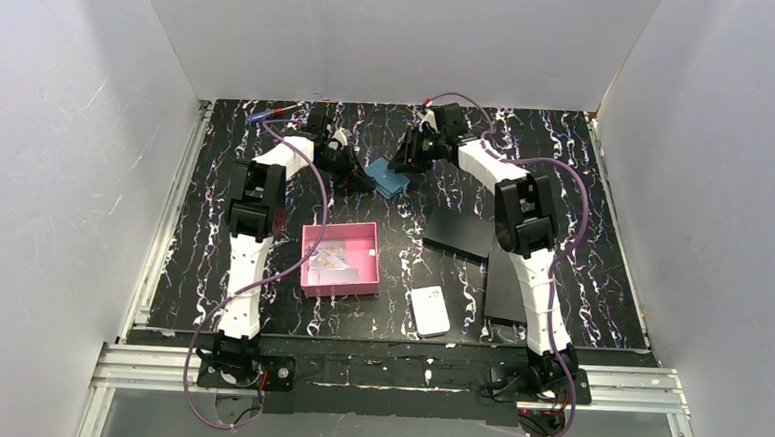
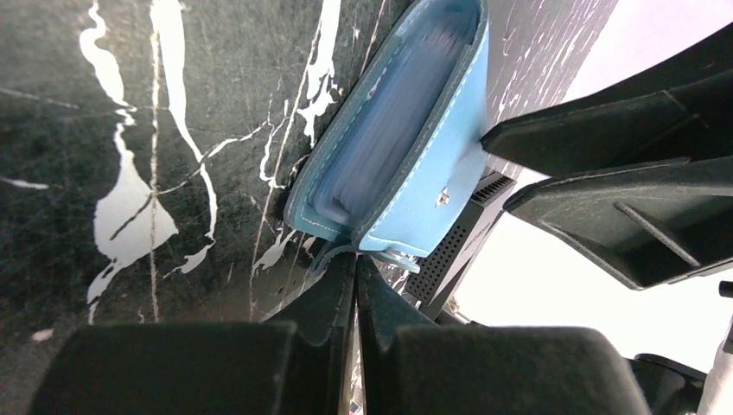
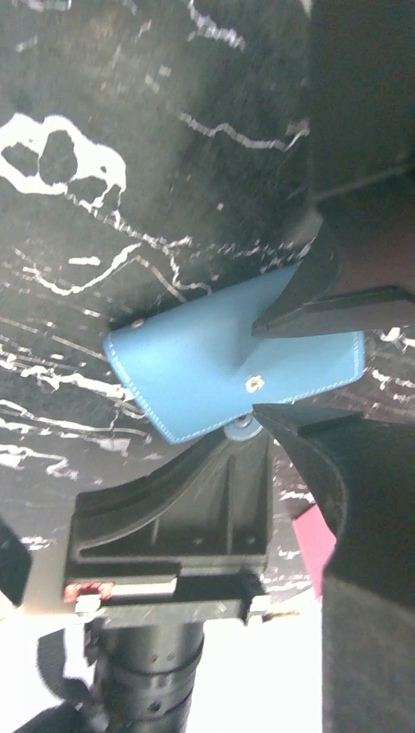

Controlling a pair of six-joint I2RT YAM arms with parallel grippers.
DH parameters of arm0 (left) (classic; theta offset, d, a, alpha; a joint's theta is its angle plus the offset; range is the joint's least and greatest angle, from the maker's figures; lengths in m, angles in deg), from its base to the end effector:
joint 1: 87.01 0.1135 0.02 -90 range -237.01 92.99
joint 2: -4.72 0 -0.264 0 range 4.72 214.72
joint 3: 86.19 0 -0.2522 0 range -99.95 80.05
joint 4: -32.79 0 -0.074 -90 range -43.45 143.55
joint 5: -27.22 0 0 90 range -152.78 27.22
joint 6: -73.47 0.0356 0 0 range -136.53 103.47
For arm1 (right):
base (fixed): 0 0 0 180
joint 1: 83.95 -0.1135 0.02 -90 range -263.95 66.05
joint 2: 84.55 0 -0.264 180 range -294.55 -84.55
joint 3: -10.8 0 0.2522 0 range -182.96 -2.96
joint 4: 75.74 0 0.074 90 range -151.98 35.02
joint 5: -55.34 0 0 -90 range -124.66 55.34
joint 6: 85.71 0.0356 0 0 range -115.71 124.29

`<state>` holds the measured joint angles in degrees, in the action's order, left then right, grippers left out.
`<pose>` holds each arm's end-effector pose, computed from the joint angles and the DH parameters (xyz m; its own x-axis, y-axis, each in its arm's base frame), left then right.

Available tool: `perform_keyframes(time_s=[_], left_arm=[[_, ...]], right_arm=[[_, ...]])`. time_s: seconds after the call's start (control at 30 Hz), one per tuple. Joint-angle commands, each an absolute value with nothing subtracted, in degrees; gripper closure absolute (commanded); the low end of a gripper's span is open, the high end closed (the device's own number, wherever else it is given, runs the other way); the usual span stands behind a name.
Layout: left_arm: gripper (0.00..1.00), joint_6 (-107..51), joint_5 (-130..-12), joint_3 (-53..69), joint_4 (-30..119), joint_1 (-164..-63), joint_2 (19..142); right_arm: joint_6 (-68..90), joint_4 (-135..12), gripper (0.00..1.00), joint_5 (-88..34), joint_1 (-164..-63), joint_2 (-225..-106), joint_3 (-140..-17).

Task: Put the credit cards into the card holder
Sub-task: Close the card holder at the center of the board.

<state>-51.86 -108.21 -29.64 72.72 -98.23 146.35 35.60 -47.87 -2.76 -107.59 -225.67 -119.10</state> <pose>0.5040 -0.1258 0.1146 -0.9719 -0.2209 -0.0812 -0.0690 0.5974 -0.7990 0.4998 0.2393 0.1644 -0.8657 0.1027 -0.4900 -0.3117 0.6553 0.6880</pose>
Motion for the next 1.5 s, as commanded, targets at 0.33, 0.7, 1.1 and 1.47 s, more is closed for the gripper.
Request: perform_keyframes(time_s=[0.33,0.7,1.1,1.47], left_arm=[[0.93,-50.9,-108.3,-25.5,68.3,-98.0,138.5],[0.8,-62.7,-117.4,-29.4,52.8,-95.1,136.4],[0.89,-62.4,-116.5,-38.4,53.0,-96.4,146.9],[1.0,-55.4,-111.5,-38.6,61.0,-96.0,150.2]], right_arm=[[23.3,-54.4,0.51,1.0,-108.2,-219.6,-113.3],[24.2,-60.4,0.61,1.4,-108.4,-219.7,-108.9],[21.5,-56.6,0.6,-0.2,-110.9,-216.5,-112.1],[30.5,-60.2,0.55,-6.4,-113.1,-216.7,-112.5]])
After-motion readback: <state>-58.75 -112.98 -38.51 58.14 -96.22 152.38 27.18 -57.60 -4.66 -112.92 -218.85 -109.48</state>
